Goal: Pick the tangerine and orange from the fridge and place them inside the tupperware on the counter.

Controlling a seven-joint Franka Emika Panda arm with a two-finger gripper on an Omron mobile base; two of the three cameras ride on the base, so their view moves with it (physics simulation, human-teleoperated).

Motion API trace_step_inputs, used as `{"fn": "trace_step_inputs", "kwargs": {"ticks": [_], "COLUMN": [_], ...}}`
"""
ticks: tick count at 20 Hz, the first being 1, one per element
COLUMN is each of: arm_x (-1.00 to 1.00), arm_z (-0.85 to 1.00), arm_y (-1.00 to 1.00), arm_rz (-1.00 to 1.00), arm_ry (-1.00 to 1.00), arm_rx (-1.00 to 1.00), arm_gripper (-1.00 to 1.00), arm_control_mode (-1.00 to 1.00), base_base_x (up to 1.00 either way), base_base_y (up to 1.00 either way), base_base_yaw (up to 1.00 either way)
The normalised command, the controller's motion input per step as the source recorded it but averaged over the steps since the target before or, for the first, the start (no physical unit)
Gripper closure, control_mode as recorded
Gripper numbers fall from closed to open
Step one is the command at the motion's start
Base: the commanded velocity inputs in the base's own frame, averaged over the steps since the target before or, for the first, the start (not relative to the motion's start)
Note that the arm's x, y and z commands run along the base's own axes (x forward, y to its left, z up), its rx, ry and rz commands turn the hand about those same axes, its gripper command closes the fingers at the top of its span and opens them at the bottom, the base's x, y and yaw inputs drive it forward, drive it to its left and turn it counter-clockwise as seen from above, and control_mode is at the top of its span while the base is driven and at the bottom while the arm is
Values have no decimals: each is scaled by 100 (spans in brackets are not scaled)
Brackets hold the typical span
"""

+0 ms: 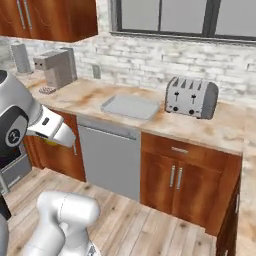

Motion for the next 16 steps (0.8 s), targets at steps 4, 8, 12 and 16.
{"fn": "trace_step_inputs", "kwargs": {"ticks": [4,8,12,16], "arm_x": [0,0,0,0], "arm_z": [0,0,0,0], "arm_y": [0,0,0,0], "arm_rz": [0,0,0,0], "arm_ry": [0,0,0,0], "arm_rx": [0,0,0,0], "arm_gripper": [100,100,100,100], "arm_control_mode": [100,100,100,100], "base_base_x": [94,83,74,72], "base_base_y": [-32,-51,-67,-49], "base_base_yaw": [94,92,78,76]}}
